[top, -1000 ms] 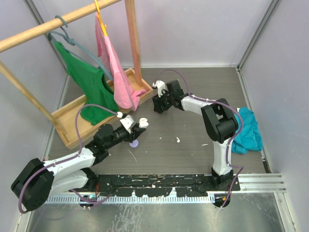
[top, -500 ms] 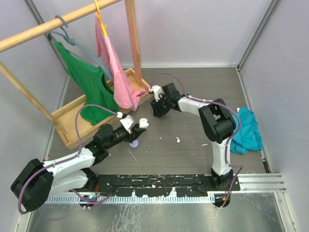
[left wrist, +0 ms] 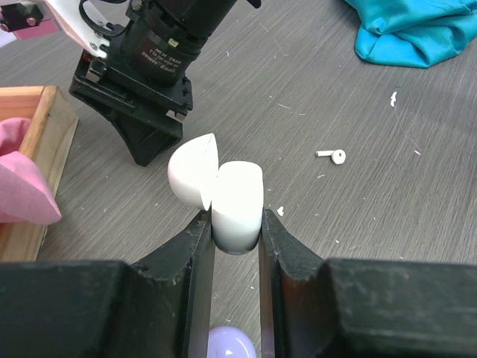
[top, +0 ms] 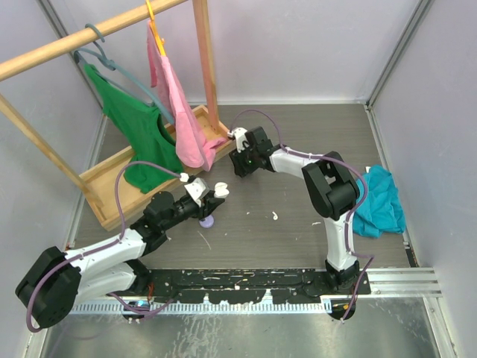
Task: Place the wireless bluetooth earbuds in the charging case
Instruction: Pick up the earbud from the center of the board.
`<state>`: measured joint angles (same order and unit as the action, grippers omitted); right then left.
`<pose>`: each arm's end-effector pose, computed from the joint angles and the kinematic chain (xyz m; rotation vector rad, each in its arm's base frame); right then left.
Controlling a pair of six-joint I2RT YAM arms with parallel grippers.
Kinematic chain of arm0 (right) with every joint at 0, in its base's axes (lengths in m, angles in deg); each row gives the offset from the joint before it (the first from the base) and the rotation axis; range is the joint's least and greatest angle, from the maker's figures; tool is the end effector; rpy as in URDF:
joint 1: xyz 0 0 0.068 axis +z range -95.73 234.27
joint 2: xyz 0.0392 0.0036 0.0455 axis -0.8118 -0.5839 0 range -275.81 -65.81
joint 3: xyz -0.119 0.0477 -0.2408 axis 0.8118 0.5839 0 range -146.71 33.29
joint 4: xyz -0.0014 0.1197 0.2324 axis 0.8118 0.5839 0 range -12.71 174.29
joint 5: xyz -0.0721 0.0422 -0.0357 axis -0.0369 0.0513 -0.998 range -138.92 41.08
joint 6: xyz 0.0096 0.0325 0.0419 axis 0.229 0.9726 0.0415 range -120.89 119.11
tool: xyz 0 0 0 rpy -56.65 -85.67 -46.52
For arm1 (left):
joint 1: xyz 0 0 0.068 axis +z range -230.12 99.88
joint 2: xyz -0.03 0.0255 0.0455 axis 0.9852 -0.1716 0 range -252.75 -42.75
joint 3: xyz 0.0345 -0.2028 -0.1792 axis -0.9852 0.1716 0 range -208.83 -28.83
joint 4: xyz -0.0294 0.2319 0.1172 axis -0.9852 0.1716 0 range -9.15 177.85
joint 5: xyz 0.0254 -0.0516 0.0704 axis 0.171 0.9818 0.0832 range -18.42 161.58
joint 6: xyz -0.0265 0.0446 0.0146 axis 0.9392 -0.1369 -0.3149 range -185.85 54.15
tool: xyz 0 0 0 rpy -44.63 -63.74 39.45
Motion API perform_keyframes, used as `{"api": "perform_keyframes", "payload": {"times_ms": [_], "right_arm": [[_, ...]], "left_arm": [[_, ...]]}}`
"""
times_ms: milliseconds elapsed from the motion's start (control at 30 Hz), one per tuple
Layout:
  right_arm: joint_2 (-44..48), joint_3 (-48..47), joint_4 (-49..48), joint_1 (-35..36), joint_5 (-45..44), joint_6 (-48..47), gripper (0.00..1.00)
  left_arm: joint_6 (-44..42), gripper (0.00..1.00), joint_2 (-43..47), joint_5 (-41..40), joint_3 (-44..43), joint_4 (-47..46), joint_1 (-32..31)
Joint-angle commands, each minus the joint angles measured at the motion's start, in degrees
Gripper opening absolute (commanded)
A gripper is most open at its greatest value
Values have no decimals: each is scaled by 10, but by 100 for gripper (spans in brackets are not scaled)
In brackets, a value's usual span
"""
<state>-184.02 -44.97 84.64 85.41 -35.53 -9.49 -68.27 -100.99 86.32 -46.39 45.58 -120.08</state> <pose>0.3764 0.2370 0.1550 -0.9252 2.2341 0.4624 0.1582 -0.1443 0.2135 0.8007 1.5125 -0.7058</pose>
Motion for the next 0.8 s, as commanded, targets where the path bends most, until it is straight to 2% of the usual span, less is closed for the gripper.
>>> {"api": "perform_keyframes", "payload": {"times_ms": [0,233,567,767], "right_arm": [[-13,-31,-32,12,-63,50,53],[-26,-43,-14,28,-133,62,46],[17,-1,50,46,-165,63,20],[88,61,113,64,-168,81,19]], "left_arm": [[0,0,9,1,-18,-22,4],[-1,0,5,0,-19,-23,3],[3,0,15,7,-18,-21,3],[5,0,34,22,-4,-39,3]]}}
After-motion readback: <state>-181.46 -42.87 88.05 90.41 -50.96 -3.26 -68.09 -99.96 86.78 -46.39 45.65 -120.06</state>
